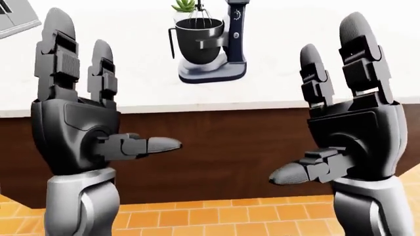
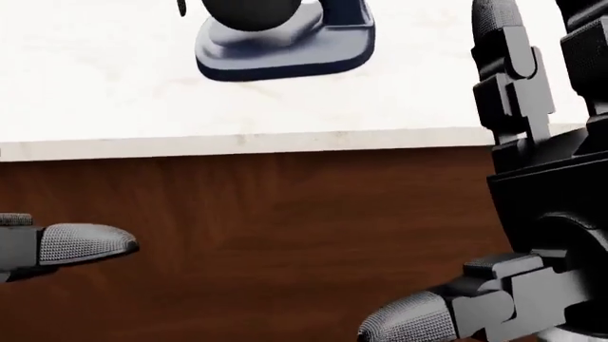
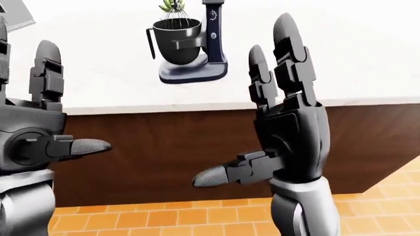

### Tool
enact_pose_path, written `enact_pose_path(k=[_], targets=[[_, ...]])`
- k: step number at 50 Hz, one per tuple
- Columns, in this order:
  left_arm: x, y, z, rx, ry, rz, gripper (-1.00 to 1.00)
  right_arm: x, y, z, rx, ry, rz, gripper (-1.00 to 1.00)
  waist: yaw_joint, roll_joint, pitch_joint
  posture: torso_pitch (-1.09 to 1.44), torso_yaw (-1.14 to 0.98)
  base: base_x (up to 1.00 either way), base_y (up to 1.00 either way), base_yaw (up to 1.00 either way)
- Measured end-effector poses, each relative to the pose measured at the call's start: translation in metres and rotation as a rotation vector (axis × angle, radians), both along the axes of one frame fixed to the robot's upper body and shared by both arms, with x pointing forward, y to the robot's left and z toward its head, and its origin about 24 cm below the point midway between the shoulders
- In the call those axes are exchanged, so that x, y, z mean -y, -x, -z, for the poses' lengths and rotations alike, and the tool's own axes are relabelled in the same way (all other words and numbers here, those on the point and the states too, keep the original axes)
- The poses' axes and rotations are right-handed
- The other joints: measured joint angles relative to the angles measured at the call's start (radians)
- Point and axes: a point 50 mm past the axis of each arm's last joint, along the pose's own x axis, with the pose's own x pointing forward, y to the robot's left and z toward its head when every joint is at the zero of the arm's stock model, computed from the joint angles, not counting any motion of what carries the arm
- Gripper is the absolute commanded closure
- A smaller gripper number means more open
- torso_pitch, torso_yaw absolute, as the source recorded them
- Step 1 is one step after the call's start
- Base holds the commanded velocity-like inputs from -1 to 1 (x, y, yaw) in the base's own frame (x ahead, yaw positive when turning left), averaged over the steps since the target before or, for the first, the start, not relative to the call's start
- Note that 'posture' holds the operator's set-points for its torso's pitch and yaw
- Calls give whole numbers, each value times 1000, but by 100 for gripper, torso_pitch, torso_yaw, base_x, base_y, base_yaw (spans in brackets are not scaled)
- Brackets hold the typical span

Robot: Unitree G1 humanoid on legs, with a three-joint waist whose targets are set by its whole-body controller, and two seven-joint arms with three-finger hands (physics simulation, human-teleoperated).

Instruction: Open the stand mixer head.

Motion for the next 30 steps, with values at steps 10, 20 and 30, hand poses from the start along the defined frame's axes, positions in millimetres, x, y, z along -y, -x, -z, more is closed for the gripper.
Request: enact_pose_path(k=[10, 20, 30], targets=[[-3, -4, 4, -32, -2, -20, -100, -2, -4, 4, -37, 1, -9, -100, 0, -1, -22, 0, 0, 18, 0, 0], [0, -1, 2, -17, -3, 0, -99, 1, -1, 3, -17, -3, 11, -100, -7, 14, 8, 0, 0, 37, 0, 0], [-6, -4, 5, -43, -1, -38, -100, -3, -4, 5, -41, 6, -23, -100, 12, 14, -11, 0, 0, 25, 0, 0]])
